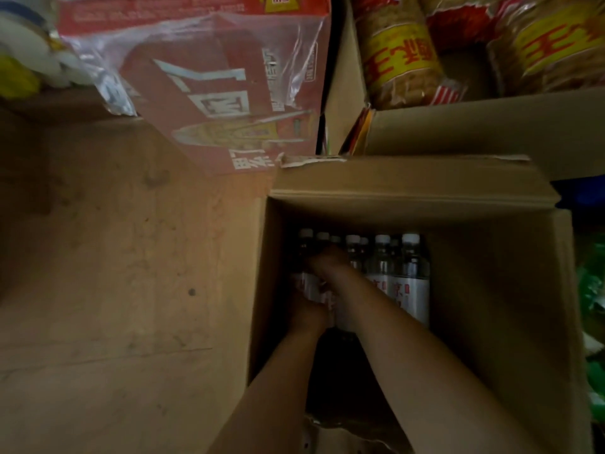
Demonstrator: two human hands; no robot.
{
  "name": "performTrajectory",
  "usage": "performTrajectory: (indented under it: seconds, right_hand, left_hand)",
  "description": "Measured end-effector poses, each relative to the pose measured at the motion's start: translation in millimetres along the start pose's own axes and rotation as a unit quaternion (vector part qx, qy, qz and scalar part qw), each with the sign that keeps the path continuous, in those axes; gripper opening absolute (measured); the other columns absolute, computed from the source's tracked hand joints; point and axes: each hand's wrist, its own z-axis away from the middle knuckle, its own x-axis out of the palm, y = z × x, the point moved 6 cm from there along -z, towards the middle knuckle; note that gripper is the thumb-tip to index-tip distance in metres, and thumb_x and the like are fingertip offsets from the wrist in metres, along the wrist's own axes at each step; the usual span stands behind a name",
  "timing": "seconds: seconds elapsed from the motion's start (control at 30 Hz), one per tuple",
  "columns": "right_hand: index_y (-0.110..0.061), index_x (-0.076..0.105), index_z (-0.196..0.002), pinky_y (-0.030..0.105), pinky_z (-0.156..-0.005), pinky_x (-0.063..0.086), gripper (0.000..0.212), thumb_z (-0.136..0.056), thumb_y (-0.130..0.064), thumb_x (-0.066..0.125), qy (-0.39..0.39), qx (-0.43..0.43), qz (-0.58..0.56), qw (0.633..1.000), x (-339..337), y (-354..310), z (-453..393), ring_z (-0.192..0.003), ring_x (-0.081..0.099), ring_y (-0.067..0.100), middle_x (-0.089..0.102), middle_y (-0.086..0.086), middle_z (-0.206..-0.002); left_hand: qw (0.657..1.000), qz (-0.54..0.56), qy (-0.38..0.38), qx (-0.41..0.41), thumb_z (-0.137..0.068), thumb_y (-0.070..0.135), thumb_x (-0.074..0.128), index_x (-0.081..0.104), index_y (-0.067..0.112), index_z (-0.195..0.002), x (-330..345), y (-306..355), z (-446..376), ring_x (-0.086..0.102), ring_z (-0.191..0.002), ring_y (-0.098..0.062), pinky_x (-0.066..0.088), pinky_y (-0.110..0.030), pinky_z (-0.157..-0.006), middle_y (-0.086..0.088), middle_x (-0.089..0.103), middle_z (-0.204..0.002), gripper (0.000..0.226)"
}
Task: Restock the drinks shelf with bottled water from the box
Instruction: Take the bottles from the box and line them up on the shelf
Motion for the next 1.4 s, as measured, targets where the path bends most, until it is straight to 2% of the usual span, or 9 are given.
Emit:
performTrajectory:
  seconds: [0.13, 0.27, 0.4, 0.53, 0.77, 0.97, 1.13, 1.23, 1.4]
  right_hand:
    - [-0.015, 0.058, -0.126, 0.027, -0.086, 0.047, 0.042, -0.090, -0.038, 0.058, 0.033, -0.043, -0.017, 0.998, -11, 4, 11, -0.115, 0.057, 0.028, 0.058, 0.008, -0.129]
    - [-0.017, 0.063, -0.119, 0.025, -0.085, 0.047, 0.033, -0.087, -0.025, 0.066, 0.051, -0.081, -0.061, 0.993, -30, 11, 36, -0.111, 0.060, 0.026, 0.064, 0.008, -0.120]
    - [-0.019, 0.060, -0.113, 0.028, -0.081, 0.053, 0.037, -0.080, -0.014, 0.075, 0.006, -0.117, -0.163, 0.980, -55, 10, 82, -0.105, 0.062, 0.017, 0.065, -0.002, -0.109]
    - [-0.019, 0.058, -0.119, 0.022, -0.070, 0.056, 0.044, -0.079, -0.013, 0.076, -0.055, -0.123, -0.241, 0.961, -87, 6, 136, -0.099, 0.065, 0.011, 0.066, -0.005, -0.105]
    - [-0.027, 0.058, -0.122, 0.039, -0.087, 0.056, 0.057, -0.071, -0.022, 0.083, -0.005, -0.168, -0.202, 0.965, -171, -28, 250, -0.103, 0.065, 0.016, 0.064, 0.000, -0.114]
    - [-0.023, 0.064, -0.115, 0.022, -0.070, 0.056, 0.038, -0.080, -0.015, 0.076, 0.054, -0.245, -0.228, 0.941, -287, -86, 384, -0.096, 0.068, 0.012, 0.070, -0.002, -0.107]
    - [-0.029, 0.066, -0.110, 0.028, -0.077, 0.056, 0.035, -0.078, -0.017, 0.077, 0.150, -0.295, -0.247, 0.911, -368, -114, 508, -0.098, 0.068, 0.012, 0.071, -0.004, -0.104]
    - [-0.030, 0.064, -0.108, 0.030, -0.082, 0.054, 0.032, -0.084, -0.010, 0.070, 0.193, -0.327, -0.268, 0.886, -403, -118, 587, -0.101, 0.066, 0.014, 0.070, -0.003, -0.107]
    - [-0.032, 0.065, -0.100, 0.030, -0.084, 0.055, 0.033, -0.077, -0.012, 0.078, 0.322, -0.356, -0.247, 0.842, -452, -101, 708, -0.093, 0.066, 0.005, 0.070, -0.012, -0.100]
  left_hand:
    - [1.000, 0.025, -0.008, 0.010, -0.094, 0.008, 0.049, 0.038, 0.004, -0.142, 1, 1, 4, 0.045, -0.128, -0.028, 0.039, -0.033, -0.105, -0.015, 0.043, -0.143, 0.049]
    - [0.999, 0.023, -0.040, 0.027, -0.093, 0.004, 0.052, 0.050, 0.005, -0.130, -2, 6, 21, 0.053, -0.118, -0.027, 0.043, -0.024, -0.082, -0.013, 0.054, -0.130, 0.038]
    - [0.995, -0.002, -0.055, 0.082, -0.082, -0.008, 0.061, 0.045, 0.006, -0.133, -11, 10, 41, 0.052, -0.118, -0.024, 0.041, -0.025, -0.084, -0.011, 0.053, -0.128, 0.056]
    - [0.987, -0.054, -0.095, 0.120, -0.073, -0.004, 0.073, 0.053, 0.009, -0.114, -18, 18, 70, 0.055, -0.089, -0.012, 0.045, -0.021, -0.069, -0.003, 0.059, -0.103, 0.048]
    - [0.956, -0.173, -0.130, 0.200, -0.056, 0.019, 0.086, 0.042, 0.019, -0.128, -27, 71, 174, 0.057, -0.112, -0.020, 0.049, -0.040, -0.096, 0.000, 0.060, -0.120, 0.084]
    - [0.909, -0.118, -0.228, 0.329, -0.046, 0.014, 0.090, 0.048, 0.022, -0.127, -33, 171, 295, 0.064, -0.108, -0.022, 0.052, -0.050, -0.092, -0.003, 0.067, -0.115, 0.092]
    - [0.853, -0.132, -0.262, 0.431, -0.054, 0.008, 0.090, 0.044, 0.025, -0.126, -34, 249, 411, 0.065, -0.098, -0.009, 0.058, -0.030, -0.081, 0.004, 0.064, -0.113, 0.087]
    - [0.817, -0.171, -0.225, 0.503, -0.044, 0.037, 0.091, 0.041, 0.042, -0.121, -31, 282, 479, 0.062, -0.105, -0.009, 0.054, -0.036, -0.090, 0.011, 0.063, -0.115, 0.092]
    - [0.750, -0.206, -0.242, 0.580, -0.050, 0.033, 0.091, 0.054, 0.026, -0.120, 3, 313, 596, 0.065, -0.097, -0.010, 0.057, -0.031, -0.080, 0.007, 0.067, -0.108, 0.080]
